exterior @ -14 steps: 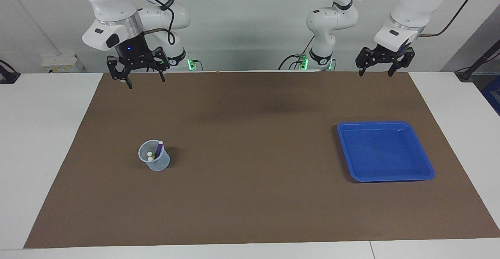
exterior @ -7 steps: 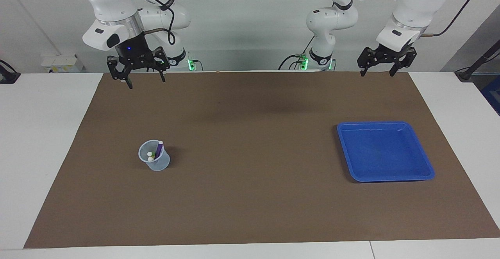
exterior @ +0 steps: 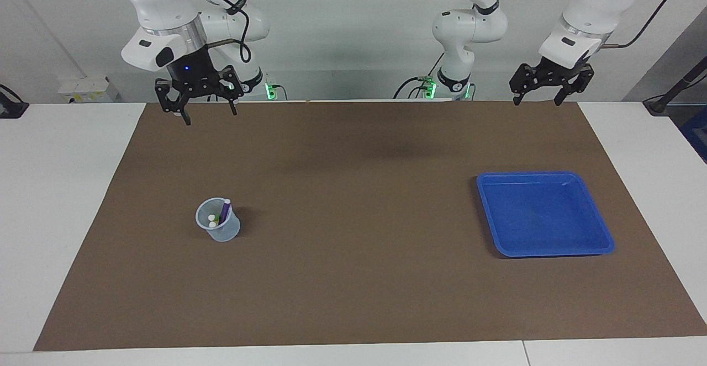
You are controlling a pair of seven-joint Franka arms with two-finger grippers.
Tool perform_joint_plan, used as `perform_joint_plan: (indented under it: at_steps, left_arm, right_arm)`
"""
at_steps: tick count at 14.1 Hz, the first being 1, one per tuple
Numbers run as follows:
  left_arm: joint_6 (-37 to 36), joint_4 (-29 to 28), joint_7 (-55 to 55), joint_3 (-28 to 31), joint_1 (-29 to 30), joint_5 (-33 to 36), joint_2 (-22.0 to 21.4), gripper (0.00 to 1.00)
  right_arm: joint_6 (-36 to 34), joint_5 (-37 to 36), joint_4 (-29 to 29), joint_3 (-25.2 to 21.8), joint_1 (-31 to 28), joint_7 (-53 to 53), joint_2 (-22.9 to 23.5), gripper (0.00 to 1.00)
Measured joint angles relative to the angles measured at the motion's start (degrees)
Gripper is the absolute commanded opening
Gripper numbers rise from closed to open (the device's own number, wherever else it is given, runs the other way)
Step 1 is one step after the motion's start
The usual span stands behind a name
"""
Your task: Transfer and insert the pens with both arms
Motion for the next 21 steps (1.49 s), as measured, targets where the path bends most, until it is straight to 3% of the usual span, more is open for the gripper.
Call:
perform_joint_plan:
  at_steps: [21]
  left_arm:
    - [0.0,-0.4,0.0,-0.7,1.0,0.0,0.0,1.0]
  right_arm:
    - [0.0,0.0,0.0,0.0,0.4,0.0,0.0,1.0]
